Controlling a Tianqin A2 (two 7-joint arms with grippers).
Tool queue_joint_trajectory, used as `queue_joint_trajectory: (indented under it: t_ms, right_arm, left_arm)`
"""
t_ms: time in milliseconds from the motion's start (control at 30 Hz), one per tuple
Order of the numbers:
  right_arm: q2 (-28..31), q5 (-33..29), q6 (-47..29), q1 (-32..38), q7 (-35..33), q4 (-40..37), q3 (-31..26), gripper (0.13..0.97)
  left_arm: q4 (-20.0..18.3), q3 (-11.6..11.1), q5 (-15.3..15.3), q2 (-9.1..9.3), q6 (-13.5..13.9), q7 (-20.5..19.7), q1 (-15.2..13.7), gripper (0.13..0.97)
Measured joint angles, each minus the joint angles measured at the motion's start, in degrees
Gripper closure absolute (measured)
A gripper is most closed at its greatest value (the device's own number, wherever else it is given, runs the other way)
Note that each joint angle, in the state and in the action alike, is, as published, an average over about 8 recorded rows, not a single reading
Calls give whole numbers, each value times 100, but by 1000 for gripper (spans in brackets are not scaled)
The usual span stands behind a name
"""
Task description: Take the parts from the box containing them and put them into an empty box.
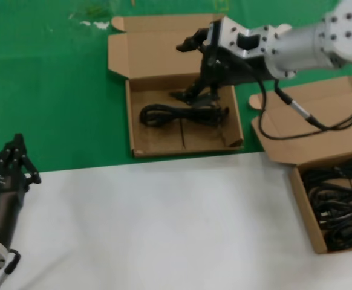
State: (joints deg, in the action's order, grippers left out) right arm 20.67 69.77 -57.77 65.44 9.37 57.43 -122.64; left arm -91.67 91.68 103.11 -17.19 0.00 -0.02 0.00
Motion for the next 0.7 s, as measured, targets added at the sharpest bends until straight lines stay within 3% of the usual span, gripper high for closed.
queue_joint_trajectory:
  t_ms: [300, 700]
  right_arm:
    - [804, 513, 506, -1250, 309, 1709, 708, 389]
    - [837, 804, 960, -1819, 221, 2041, 987, 215]
  left_arm:
    - [0, 0, 0, 0, 0, 0, 0, 957]
    - [0, 0, 0, 0, 0, 0, 0, 927]
